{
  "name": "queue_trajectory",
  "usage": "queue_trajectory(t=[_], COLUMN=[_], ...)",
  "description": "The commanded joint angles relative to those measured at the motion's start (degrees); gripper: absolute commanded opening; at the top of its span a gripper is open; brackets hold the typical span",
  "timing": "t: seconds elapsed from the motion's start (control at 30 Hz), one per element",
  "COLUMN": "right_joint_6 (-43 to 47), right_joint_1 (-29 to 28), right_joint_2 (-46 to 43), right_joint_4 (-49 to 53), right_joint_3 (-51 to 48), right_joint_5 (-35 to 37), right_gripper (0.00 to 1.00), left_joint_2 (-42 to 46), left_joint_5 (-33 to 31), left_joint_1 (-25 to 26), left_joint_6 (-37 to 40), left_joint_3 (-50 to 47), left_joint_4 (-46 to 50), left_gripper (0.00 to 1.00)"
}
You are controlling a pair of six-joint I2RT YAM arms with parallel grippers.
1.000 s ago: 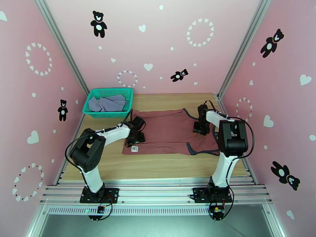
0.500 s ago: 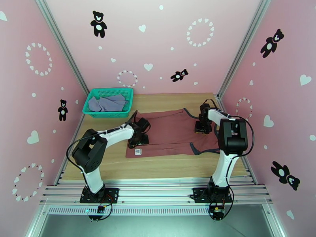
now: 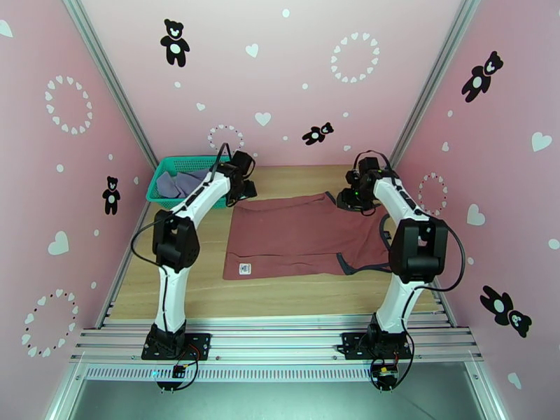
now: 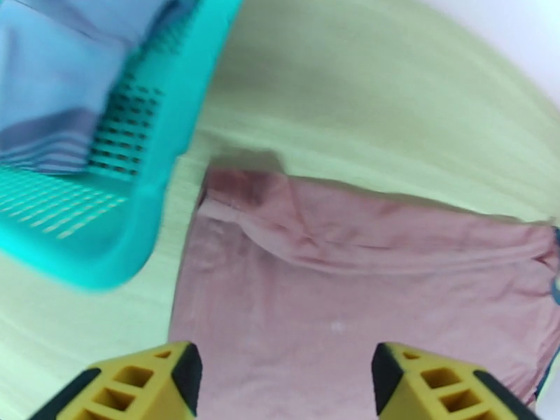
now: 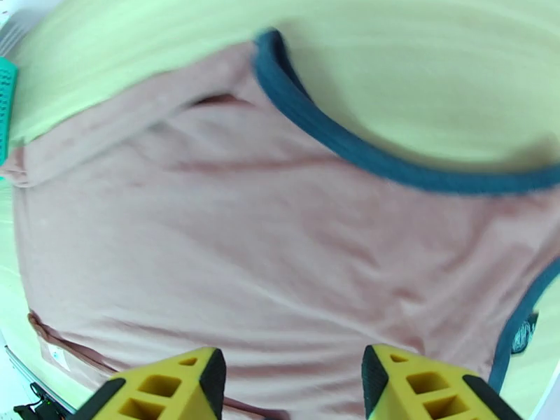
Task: Fold and stack the mixed laundry pile
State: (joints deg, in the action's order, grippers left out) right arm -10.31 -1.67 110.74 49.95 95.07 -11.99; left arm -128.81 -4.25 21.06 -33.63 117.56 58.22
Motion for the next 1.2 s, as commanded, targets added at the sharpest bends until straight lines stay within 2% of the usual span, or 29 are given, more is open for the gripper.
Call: queue_trajectory(t=[0.0, 0.1, 0.27, 0.57, 0.7, 0.83, 1.17], right_joint_6=[0.76, 1.65, 3.04, 5.73, 6.33, 6.72, 6.27], right_joint_1=[-1.36, -1.95, -2.18, -2.21, -2.18, -2.21, -2.24], right_joint_2=[3.14, 3.52, 3.70, 5.05, 5.88, 6.12, 6.42], right_joint_4=[1.92, 1.39, -0.48, -2.77, -3.16, -3.55, -4.77], right_joint_3=[0.72, 0.09, -1.26, -2.35, -2.35, -2.91, -4.26], right_joint_5=[-0.94, -0.57, -1.52, -5.07, -6.08, -6.73, -8.09], right_gripper=[0.56, 0.56, 0.56, 0.57, 0.57, 0.56, 0.56], left_joint_2=[-2.39, -2.20, -0.70, -0.54, -3.81, -7.11, -10.28], left_joint_5=[4.18, 5.63, 4.01, -4.60, -6.78, -9.30, -14.56], left_joint_1=[-0.49, -0.42, 0.19, 0.89, 1.30, 2.18, 1.02], left_joint_6=[-2.30, -7.30, -16.55, -27.19, -26.46, -21.83, -15.10], left_joint_3=[1.67, -0.11, -4.65, -7.22, -2.13, 3.57, 8.44], left_joint_4=[-0.16, -3.85, -10.83, -12.91, -10.22, -6.32, 3.84], left_gripper=[0.66, 0.62, 0.62, 0.62, 0.61, 0.58, 0.55])
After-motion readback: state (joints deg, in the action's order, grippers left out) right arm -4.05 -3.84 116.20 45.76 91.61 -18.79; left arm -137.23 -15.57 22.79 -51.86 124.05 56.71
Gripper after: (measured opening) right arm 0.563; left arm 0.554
